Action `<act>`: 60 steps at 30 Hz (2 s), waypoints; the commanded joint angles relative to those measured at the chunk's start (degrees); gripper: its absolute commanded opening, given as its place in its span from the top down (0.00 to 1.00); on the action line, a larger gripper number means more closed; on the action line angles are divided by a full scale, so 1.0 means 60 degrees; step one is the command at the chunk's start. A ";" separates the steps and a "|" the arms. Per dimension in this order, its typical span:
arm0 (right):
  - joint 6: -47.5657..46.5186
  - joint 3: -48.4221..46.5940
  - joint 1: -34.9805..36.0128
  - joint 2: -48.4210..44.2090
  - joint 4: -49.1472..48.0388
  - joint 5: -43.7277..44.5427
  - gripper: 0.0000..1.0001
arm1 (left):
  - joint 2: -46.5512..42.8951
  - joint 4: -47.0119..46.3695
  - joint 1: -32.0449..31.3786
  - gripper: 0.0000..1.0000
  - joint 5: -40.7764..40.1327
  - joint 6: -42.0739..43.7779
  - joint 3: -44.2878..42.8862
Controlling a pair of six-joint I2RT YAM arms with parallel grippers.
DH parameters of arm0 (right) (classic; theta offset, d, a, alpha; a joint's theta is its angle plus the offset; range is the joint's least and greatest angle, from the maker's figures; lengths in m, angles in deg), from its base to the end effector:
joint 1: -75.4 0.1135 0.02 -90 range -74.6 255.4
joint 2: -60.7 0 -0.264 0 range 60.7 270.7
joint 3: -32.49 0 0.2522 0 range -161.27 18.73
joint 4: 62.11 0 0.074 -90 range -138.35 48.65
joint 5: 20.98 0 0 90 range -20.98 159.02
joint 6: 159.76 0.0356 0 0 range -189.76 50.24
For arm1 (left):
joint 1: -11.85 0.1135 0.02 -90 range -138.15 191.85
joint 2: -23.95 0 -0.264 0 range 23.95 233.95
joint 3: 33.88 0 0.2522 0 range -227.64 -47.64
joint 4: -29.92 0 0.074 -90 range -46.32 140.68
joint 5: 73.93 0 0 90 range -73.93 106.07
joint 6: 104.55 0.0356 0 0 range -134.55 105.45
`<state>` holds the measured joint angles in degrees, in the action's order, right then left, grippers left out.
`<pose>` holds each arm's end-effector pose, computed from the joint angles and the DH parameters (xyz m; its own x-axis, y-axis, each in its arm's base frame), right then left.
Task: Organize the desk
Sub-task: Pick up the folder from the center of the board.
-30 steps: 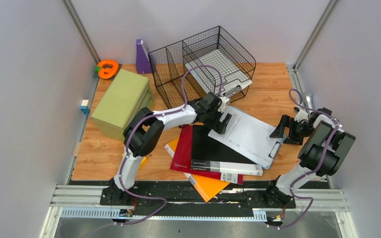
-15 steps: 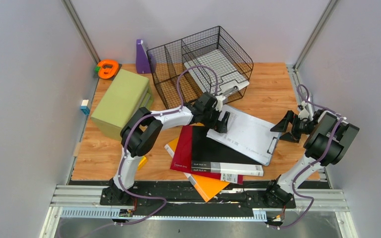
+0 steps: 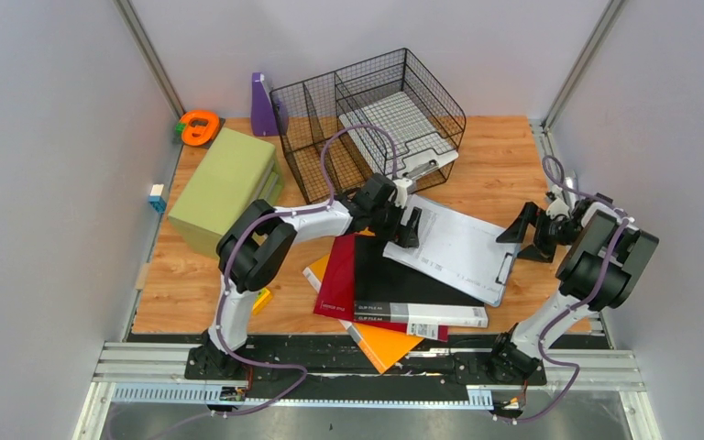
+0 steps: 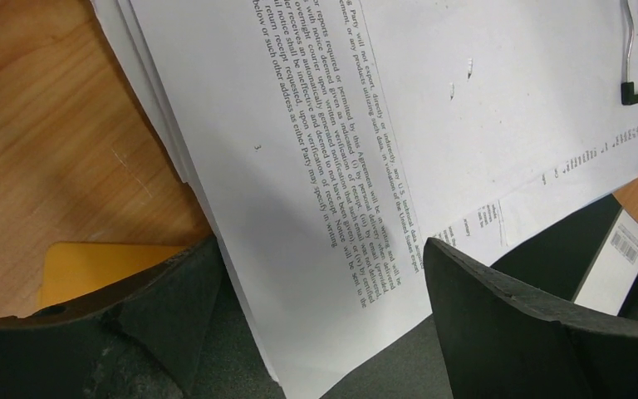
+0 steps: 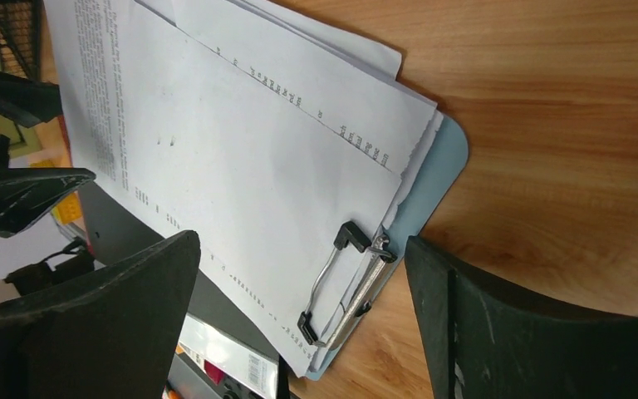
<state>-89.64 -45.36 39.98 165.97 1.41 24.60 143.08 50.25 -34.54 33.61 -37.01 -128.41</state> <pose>0.2685 -0.1604 0.1526 -0.9102 0.3493 -0.2225 0.1210 0.7382 0.6637 0.3055 -0.3363 0.1629 -0.7702 0.2803 -0.5730 0.5879 0.6604 -0.4672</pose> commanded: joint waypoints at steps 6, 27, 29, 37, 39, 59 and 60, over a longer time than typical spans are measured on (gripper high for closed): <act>-0.0012 0.0634 -0.0322 -0.1415 -0.0576 0.3077 0.01 | -0.0673 0.1063 -0.0164 0.02 -0.0795 -0.1119 0.0583; -0.0172 0.0599 0.0586 0.0782 0.0745 0.1066 0.05 | -0.0608 -0.0012 -0.0529 0.03 0.0296 -0.1988 0.1228; -0.0198 0.0342 0.0584 0.0887 0.0973 0.0491 0.05 | -0.0611 -0.0231 -0.0623 0.03 0.0546 -0.2110 0.1256; -0.0293 -0.0431 0.0586 0.0900 0.1644 -0.1473 0.07 | -0.0621 -0.0669 -0.0651 0.07 0.1199 -0.2180 0.1326; -0.0284 -0.0512 0.0586 0.0813 0.1644 -0.1596 0.08 | -0.0642 -0.0776 -0.0646 0.08 0.1362 -0.2193 0.1321; 0.0559 0.0268 0.0585 0.0470 0.0427 0.0285 0.12 | -0.1435 -0.3854 0.0392 0.25 0.4051 -0.3226 0.2025; 0.0546 0.0268 0.0578 0.0439 0.0422 0.0353 0.12 | -0.1475 -0.3925 0.0393 0.26 0.4087 -0.3284 0.2045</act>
<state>-86.84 -46.52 41.21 167.31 5.76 26.54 138.01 36.56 -30.76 47.38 -48.84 -115.69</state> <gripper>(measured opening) 0.885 0.754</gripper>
